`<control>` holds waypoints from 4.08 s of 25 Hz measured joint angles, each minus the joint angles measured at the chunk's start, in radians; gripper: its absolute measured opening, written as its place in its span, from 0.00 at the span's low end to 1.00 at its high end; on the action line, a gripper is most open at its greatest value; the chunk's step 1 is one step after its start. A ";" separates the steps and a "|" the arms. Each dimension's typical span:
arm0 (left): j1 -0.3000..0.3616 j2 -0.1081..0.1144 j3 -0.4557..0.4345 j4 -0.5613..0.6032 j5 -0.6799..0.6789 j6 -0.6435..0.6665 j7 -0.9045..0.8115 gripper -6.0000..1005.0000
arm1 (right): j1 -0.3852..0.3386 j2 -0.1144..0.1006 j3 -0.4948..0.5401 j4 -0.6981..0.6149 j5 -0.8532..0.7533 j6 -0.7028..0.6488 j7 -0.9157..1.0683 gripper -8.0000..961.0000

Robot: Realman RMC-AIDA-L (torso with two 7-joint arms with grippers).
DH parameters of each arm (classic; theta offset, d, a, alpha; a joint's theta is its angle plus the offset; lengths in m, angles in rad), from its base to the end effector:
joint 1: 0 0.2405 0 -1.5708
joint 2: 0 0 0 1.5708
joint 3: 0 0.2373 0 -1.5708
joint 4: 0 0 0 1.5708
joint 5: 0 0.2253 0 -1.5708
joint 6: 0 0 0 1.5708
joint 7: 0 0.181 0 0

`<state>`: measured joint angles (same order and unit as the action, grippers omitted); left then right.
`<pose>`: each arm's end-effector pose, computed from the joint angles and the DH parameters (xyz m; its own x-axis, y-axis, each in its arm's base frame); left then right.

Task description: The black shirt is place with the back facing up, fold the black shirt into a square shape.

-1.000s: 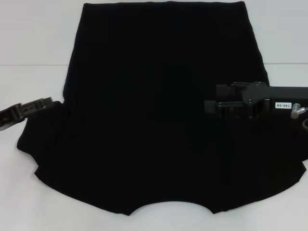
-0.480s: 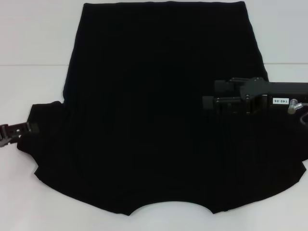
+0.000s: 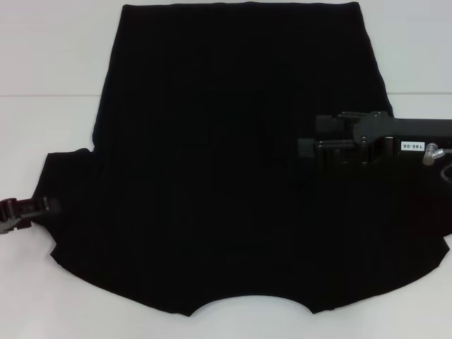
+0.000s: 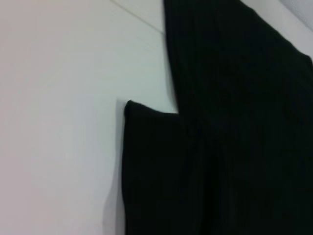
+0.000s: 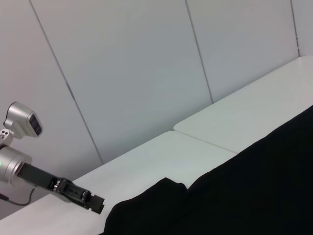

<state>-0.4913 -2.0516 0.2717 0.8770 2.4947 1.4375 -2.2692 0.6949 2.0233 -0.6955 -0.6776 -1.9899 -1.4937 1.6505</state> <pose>-0.3619 0.3423 0.0659 0.0948 0.8129 0.5746 0.9907 -0.0205 -0.1344 0.1938 0.4037 0.0042 0.7515 -0.4083 -0.5182 -0.5353 -0.8365 -0.1171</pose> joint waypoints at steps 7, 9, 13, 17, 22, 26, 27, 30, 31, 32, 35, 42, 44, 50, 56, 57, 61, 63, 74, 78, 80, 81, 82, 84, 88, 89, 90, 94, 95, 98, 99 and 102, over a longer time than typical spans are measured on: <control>-0.007 0.001 0.005 -0.034 0.014 -0.021 -0.004 0.86 | 0.000 0.000 0.001 0.001 0.000 0.006 0.000 0.92; -0.011 0.001 0.007 -0.045 0.015 -0.022 -0.002 0.86 | 0.000 0.000 0.001 0.002 0.000 0.006 0.000 0.92; -0.015 0.002 0.009 -0.065 0.019 -0.032 0.001 0.86 | -0.001 0.000 0.001 0.003 0.000 0.006 0.000 0.92; -0.016 0.003 0.016 -0.076 0.021 -0.043 0.002 0.86 | -0.004 0.000 0.001 0.003 0.000 0.006 0.000 0.92; -0.017 0.003 0.017 -0.076 0.026 -0.047 0.004 0.85 | -0.007 0.000 0.001 0.003 0.000 0.002 0.000 0.92; -0.023 0.003 0.017 -0.076 0.044 -0.045 0.001 0.85 | -0.008 0.000 0.001 0.003 0.001 0.001 0.000 0.92; -0.024 0.003 0.017 -0.076 0.046 -0.045 0.000 0.85 | -0.009 0.001 0.001 0.003 0.002 0.001 0.000 0.92; -0.024 0.002 0.017 -0.076 0.046 -0.044 0.001 0.85 | -0.010 0.001 0.001 0.003 0.002 0.000 0.000 0.92; -0.025 0.002 0.017 -0.076 0.046 -0.044 0.002 0.85 | -0.010 0.001 0.001 0.003 0.003 -0.001 0.000 0.92; -0.025 0.002 0.017 -0.076 0.046 -0.044 0.003 0.85 | -0.010 0.001 0.002 0.003 0.003 -0.001 0.000 0.92; -0.031 0.002 0.017 -0.076 0.046 -0.047 0.005 0.86 | -0.010 0.001 0.003 0.003 0.003 -0.002 0.000 0.92; -0.049 0.003 0.018 -0.079 0.046 -0.068 0.007 0.86 | -0.012 0.002 0.004 0.003 0.012 -0.002 -0.002 0.92; -0.054 0.004 0.019 -0.084 0.046 -0.081 0.009 0.86 | -0.013 0.002 0.004 0.003 0.013 -0.002 -0.002 0.92; -0.065 0.014 0.034 -0.113 0.046 -0.109 0.009 0.85 | -0.013 0.002 0.005 0.003 0.013 0.000 -0.004 0.92; -0.067 0.015 0.035 -0.112 0.042 -0.112 0.010 0.85 | -0.014 0.004 0.010 0.001 0.013 0.001 -0.004 0.92; -0.067 0.014 0.035 -0.111 0.040 -0.113 0.010 0.84 | -0.014 0.004 0.012 0.001 0.013 0.001 -0.004 0.92; -0.067 0.015 0.035 -0.110 0.038 -0.143 0.011 0.79 | -0.014 0.006 0.020 -0.001 0.013 0.001 -0.009 0.92; -0.069 0.015 0.035 -0.112 0.039 -0.159 0.010 0.71 | -0.014 0.006 0.021 0.000 0.013 0.003 -0.010 0.92; -0.072 0.013 0.045 -0.115 0.045 -0.194 0.004 0.25 | -0.016 0.008 0.022 -0.004 0.013 0.004 -0.011 0.92; -0.072 0.012 0.046 -0.115 0.046 -0.201 0.004 0.12 | -0.020 0.009 0.022 -0.006 0.015 0.002 -0.012 0.92; -0.071 0.012 0.046 -0.115 0.046 -0.208 0.004 0.08 | -0.022 0.009 0.022 -0.006 0.016 0.002 -0.012 0.92; -0.071 0.012 0.046 -0.115 0.046 -0.212 0.005 0.06 | -0.022 0.009 0.022 -0.006 0.017 0.002 -0.012 0.92; -0.070 0.011 0.046 -0.115 0.046 -0.218 0.007 0.04 | -0.023 0.009 0.022 -0.006 0.019 0.003 -0.012 0.92; -0.070 0.011 0.046 -0.115 0.046 -0.223 0.008 0.00 | -0.023 0.009 0.022 -0.004 0.024 0.003 -0.013 0.92; -0.071 0.013 0.046 -0.113 0.045 -0.247 0.009 0.00 | -0.023 0.011 0.022 -0.001 0.027 0.005 -0.014 0.92; -0.071 0.014 0.046 -0.112 0.043 -0.254 0.010 0.00 | -0.023 0.011 0.022 -0.001 0.028 0.005 -0.014 0.92; -0.072 0.014 0.046 -0.110 0.043 -0.264 0.010 0.01 | -0.023 0.011 0.022 0.000 0.029 0.005 -0.014 0.92; -0.075 0.015 0.046 -0.107 0.044 -0.292 0.013 0.01 | -0.023 0.012 0.022 0.001 0.030 0.006 -0.014 0.92; -0.076 0.016 0.046 -0.107 0.044 -0.301 0.014 0.01 | -0.023 0.013 0.022 0.001 0.030 0.006 -0.014 0.92; -0.083 0.018 0.046 -0.107 0.045 -0.330 0.016 0.01 | -0.023 0.014 0.022 0.001 0.030 0.006 -0.014 0.92; -0.085 0.018 0.046 -0.107 0.046 -0.338 0.016 0.01 | -0.023 0.015 0.022 0.001 0.030 0.006 -0.014 0.92; -0.091 0.021 0.046 -0.107 0.046 -0.360 0.016 0.01 | -0.023 0.015 0.022 0.000 0.030 0.006 -0.014 0.92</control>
<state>-0.5822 -2.0308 0.3175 0.7701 2.5404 1.0776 -2.2527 0.6719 2.0385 -0.6735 -0.6774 -1.9602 -1.4879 1.6366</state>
